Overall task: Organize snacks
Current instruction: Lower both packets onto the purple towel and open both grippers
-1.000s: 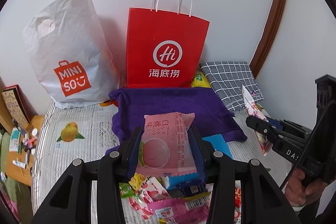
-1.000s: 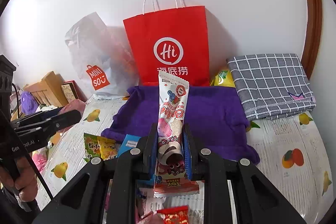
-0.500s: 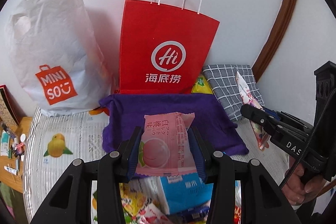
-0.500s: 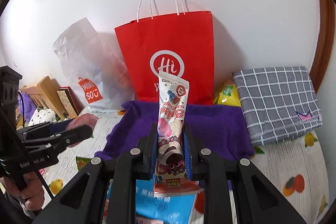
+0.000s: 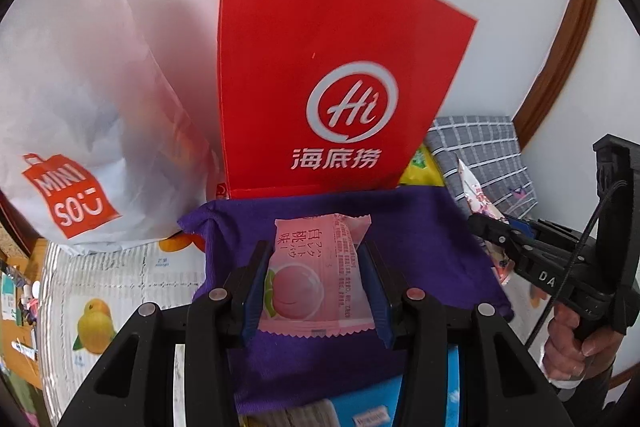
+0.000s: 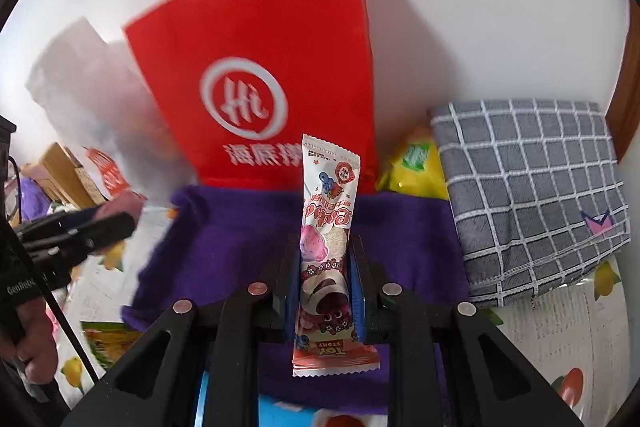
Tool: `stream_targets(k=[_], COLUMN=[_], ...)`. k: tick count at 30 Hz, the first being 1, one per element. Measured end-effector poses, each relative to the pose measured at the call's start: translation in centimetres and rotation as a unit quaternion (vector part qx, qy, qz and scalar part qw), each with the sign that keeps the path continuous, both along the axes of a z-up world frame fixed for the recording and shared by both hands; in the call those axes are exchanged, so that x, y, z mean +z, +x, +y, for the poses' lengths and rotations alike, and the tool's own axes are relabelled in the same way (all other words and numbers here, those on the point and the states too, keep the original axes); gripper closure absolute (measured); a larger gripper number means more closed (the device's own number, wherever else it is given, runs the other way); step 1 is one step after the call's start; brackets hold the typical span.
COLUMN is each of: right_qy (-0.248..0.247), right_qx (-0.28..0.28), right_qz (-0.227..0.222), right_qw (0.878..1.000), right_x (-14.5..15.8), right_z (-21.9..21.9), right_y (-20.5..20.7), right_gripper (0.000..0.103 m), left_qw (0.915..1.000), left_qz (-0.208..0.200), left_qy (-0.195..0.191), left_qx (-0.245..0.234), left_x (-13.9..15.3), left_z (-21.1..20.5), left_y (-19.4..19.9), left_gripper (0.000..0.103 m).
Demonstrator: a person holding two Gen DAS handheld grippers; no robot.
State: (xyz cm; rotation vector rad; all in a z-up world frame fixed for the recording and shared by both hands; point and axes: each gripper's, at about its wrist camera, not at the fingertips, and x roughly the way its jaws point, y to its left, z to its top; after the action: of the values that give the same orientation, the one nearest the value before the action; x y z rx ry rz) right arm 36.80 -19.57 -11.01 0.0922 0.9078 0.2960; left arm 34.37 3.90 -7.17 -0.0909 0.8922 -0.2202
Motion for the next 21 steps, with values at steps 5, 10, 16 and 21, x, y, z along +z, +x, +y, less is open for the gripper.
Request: stream_targets(k=[5, 10, 16, 21], right_qy=[-0.022, -0.03, -0.035, -0.04], right_qx=[0.0, -0.007, -0.011, -0.007], right_qz=[0.04, 0.074, 0.09, 0.1], right_qw=[0.999, 0.997, 0.995, 0.994], right_x=[-3.4, -6.0, -7.5, -8.4], right_z=[-0.5, -1.0, -1.1, -0.5], right_y=[1.8, 2.7, 3.3, 3.6], right_gripper=[0.081, 0.081, 0.081, 0.081], left_qw=[0.9993, 0.9968, 0.9952, 0.994], left_qz=[0.025, 0.062, 0.087, 0.1], left_qy=[0.027, 0.046, 0.036, 0.035], left_qx=[-0.001, 0.022, 0.028, 0.023], left_x=[-2.2, -4.7, -6.5, -7.2], left_z=[0.1, 0.8, 1.3, 1.0], left_y=[2.4, 4.2, 5.1, 5.7], left_gripper=[0.06, 0.06, 0.06, 0.06])
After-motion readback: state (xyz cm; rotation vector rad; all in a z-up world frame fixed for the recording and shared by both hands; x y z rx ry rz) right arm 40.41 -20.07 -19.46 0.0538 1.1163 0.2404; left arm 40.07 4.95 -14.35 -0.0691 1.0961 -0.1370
